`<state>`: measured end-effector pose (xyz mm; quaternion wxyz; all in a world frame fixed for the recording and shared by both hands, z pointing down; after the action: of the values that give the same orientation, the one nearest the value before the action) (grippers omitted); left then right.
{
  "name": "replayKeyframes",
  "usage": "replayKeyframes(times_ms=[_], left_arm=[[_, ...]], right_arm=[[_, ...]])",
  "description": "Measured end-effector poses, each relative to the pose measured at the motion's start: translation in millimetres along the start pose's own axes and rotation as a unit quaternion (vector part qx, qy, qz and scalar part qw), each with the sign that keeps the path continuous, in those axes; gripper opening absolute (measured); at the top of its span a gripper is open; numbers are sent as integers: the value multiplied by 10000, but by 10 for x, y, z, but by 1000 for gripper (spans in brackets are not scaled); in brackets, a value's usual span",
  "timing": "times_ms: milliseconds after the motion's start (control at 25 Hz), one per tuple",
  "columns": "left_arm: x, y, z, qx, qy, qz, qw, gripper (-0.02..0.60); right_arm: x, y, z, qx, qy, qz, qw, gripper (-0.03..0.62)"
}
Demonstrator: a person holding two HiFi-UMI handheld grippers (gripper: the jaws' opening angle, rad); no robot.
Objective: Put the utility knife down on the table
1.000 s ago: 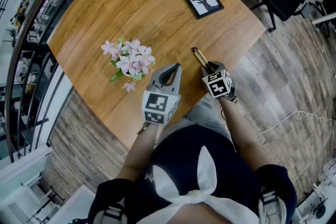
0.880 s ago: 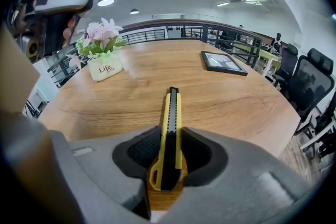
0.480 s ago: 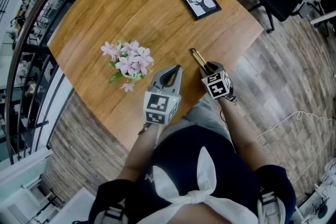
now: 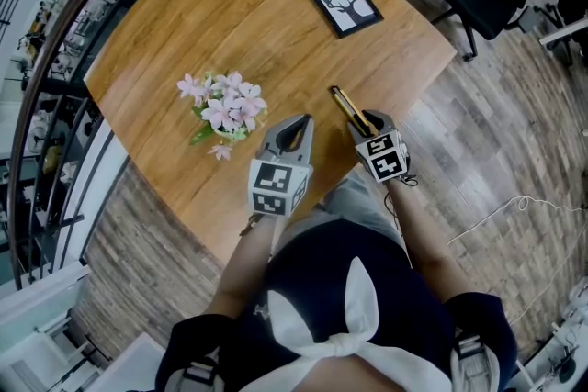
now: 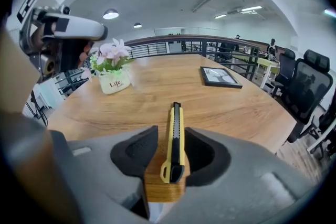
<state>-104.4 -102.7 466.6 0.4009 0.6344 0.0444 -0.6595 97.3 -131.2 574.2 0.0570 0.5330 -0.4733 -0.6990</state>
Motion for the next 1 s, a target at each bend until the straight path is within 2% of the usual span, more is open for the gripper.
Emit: replayKeyframes(times_ms=[80,280,440,640,1000], left_arm=[[2,-13,-18,11,10,2,10000,15],[-14,-39,-85,-35,29,9,10000,15],[-4,-85,-149,-68,53,-14,10000,15],[24,-145,-263,-122,135,-77,9998,15],[73,-380,-493,-165,278,-246,9992,15]], right_arm=[[64,-121,12,67,48,-179,9998,100],[212,-426,44,102,115,-631,9979,-2],[343,-689,77,90,220,-977,9949,-2],[462,-997,156,31,111,-1351,9908,-3],[494,-1390,334,-68,34,-1595,9872,-3]])
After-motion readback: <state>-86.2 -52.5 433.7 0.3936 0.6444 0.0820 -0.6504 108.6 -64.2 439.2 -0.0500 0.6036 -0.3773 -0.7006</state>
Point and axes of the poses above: the fingertips, and each gripper's own axes: y forward along the fingers, z to its left, x out of its top, the point moved 10 cm from there along -y, backward along the fingers, and after that the axes turned 3 degrees about -x, right-handed, at the moved point
